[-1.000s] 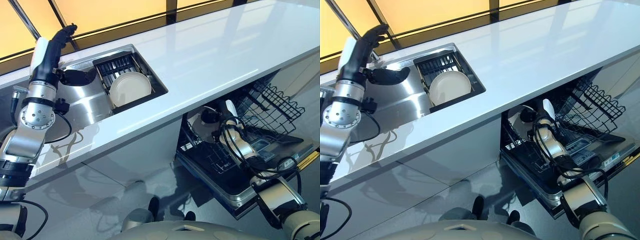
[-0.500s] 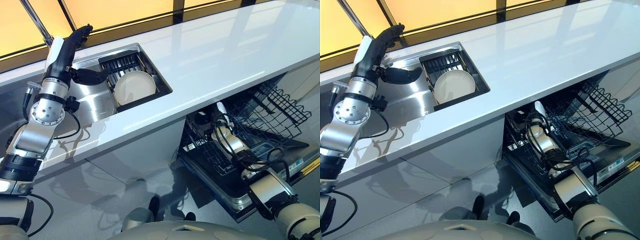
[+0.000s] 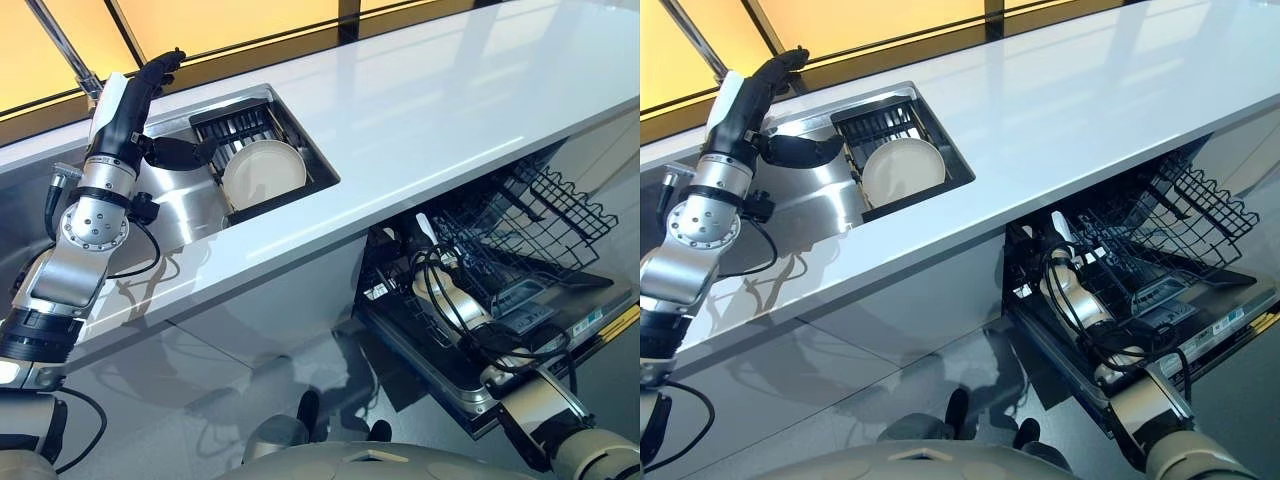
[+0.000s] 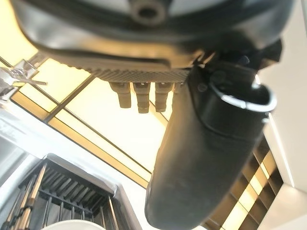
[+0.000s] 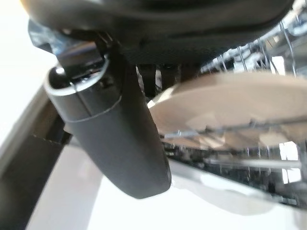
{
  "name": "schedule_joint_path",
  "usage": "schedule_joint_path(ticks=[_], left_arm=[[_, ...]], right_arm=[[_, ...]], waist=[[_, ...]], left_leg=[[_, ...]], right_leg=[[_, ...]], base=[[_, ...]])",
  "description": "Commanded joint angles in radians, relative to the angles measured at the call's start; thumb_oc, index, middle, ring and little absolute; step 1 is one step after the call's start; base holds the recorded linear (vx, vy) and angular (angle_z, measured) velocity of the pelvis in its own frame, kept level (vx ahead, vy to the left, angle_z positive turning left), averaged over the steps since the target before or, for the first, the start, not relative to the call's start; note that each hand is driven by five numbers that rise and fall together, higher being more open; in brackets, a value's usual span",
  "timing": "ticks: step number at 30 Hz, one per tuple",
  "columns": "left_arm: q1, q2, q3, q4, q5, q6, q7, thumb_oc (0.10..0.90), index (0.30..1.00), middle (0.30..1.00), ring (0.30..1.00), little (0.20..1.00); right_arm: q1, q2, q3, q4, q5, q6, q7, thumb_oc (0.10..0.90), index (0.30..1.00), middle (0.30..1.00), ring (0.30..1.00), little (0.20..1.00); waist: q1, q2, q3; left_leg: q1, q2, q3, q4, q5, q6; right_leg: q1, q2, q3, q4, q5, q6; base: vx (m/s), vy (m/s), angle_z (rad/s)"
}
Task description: Pick up plates and place into dishwasher.
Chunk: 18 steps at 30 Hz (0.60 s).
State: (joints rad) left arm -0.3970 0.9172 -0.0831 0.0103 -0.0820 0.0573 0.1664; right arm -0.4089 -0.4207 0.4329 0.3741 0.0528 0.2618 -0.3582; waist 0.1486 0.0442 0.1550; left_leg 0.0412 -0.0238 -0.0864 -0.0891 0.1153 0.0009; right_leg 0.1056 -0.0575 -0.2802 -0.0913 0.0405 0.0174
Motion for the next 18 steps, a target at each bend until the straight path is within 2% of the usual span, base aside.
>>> schedule_joint_path(ticks=[1,5,8,13,18], left_arm=[[-0.04,0.074,0.101,-0.038,0.045,-0.047,0.04,0.8,0.9,0.9,0.9,0.9],[0.007,0.079,0.151,-0.043,0.06,-0.046,0.031,0.8,0.9,0.9,0.9,0.9],[0.032,0.088,0.176,-0.043,0.064,-0.049,0.034,0.8,0.9,0.9,0.9,0.9],[0.084,0.08,0.212,-0.064,0.088,-0.033,0.026,0.8,0.9,0.9,0.9,0.9],[0.112,0.072,0.228,-0.059,0.098,-0.036,0.031,0.8,0.9,0.9,0.9,0.9]], right_arm=[[-0.025,-0.082,-0.062,-0.146,-0.135,-0.11,-0.046,0.8,0.9,0.9,0.9,0.9],[0.055,-0.154,-0.13,-0.238,-0.233,-0.142,-0.067,0.8,0.9,0.9,0.9,0.9],[0.091,-0.193,-0.171,-0.28,-0.253,-0.168,-0.098,0.8,0.9,0.9,0.9,0.9],[0.15,-0.224,-0.256,-0.38,-0.201,-0.262,-0.156,0.8,0.9,0.9,0.9,0.9],[0.19,-0.225,-0.296,-0.443,-0.113,-0.321,-0.138,0.8,0.9,0.9,0.9,0.9]], waist=[[-0.03,-0.024,-0.086],[-0.06,-0.022,-0.083],[-0.075,-0.021,-0.083],[-0.098,-0.019,-0.081],[-0.112,-0.019,-0.082]], left_leg=[[0.041,-0.003,0.055,0.002,-0.087,-0.03],[0.05,-0.004,0.075,0.002,-0.096,-0.029],[0.053,-0.003,0.086,0.002,-0.099,-0.029],[0.059,-0.003,0.103,0.002,-0.105,-0.029],[0.063,-0.002,0.115,0.002,-0.109,-0.03]], right_leg=[[0.028,-0.052,0.01,0.005,0.014,0.088],[0.025,-0.051,0.031,0.004,0.014,0.096],[0.022,-0.049,0.042,0.004,0.014,0.099],[0.019,-0.046,0.061,0.004,0.014,0.104],[0.017,-0.046,0.069,0.004,0.014,0.108]], base=[[-0.01,0.006,-0.05],[0.0,0.005,-0.03],[-0.01,0.009,-0.1],[-0.01,0.014,-0.13],[-0.01,0.014,-0.09]])
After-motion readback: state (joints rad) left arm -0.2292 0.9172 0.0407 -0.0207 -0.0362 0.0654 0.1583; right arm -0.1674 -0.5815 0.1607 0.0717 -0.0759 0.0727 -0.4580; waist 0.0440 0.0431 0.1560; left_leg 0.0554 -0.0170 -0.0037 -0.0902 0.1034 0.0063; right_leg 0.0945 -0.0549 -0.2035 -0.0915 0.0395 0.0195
